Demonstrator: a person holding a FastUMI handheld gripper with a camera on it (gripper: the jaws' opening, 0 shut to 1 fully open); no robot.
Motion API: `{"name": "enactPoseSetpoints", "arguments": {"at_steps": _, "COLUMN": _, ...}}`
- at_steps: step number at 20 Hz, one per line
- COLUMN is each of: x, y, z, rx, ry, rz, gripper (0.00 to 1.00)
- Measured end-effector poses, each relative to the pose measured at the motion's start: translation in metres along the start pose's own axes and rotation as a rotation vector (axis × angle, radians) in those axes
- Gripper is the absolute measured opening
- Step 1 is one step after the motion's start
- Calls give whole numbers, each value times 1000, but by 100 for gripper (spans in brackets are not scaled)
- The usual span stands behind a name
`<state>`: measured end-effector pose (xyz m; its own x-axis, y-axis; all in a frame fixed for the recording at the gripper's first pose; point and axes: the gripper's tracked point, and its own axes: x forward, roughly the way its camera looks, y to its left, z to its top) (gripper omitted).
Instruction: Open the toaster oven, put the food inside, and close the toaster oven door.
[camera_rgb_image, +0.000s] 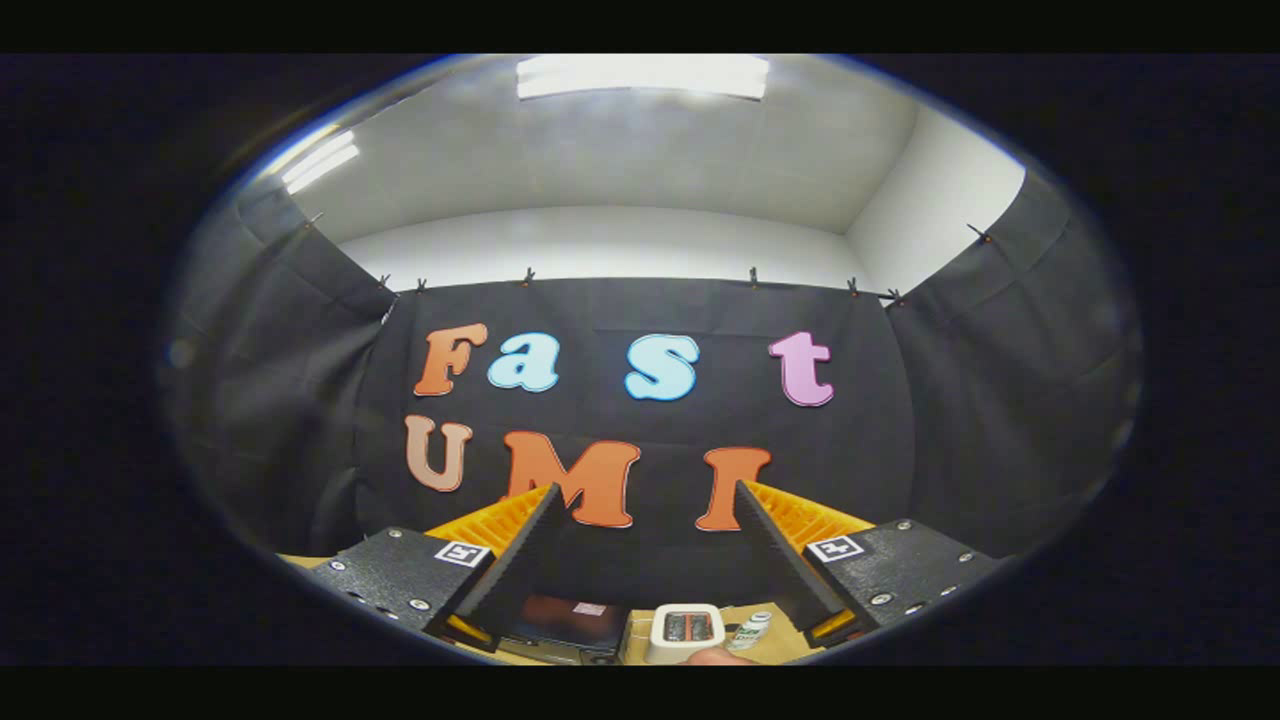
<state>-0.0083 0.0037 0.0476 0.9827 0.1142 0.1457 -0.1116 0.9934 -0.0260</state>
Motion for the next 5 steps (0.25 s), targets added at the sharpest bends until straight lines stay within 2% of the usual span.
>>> {"name": "enactPoseSetpoints", "arguments": {"at_steps": 5, "x": 1, "y": -1, "z": -9, "rx": 4, "ry": 18, "rz": 3, "gripper": 99}}
